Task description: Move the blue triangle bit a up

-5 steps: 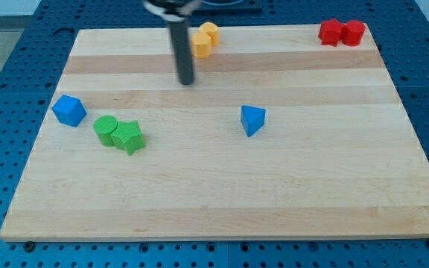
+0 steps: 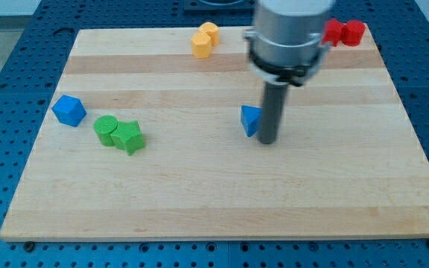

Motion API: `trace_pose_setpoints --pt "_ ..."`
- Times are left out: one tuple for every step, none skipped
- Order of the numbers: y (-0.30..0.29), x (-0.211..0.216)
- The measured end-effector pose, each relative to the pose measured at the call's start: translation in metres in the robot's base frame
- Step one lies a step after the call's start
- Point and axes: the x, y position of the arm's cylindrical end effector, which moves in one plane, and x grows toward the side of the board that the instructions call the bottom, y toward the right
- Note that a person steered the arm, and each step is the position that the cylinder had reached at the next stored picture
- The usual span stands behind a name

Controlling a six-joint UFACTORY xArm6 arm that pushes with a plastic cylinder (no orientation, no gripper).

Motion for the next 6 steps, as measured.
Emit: trace_pose_setpoints --pt "-0.054 -0.021" --pt "-0.056 -0.024" --pt "-0.014 -0.024" --pt "0.033 -0.024" --pt "0.067 -0.027" --pt "0.087 -0.047"
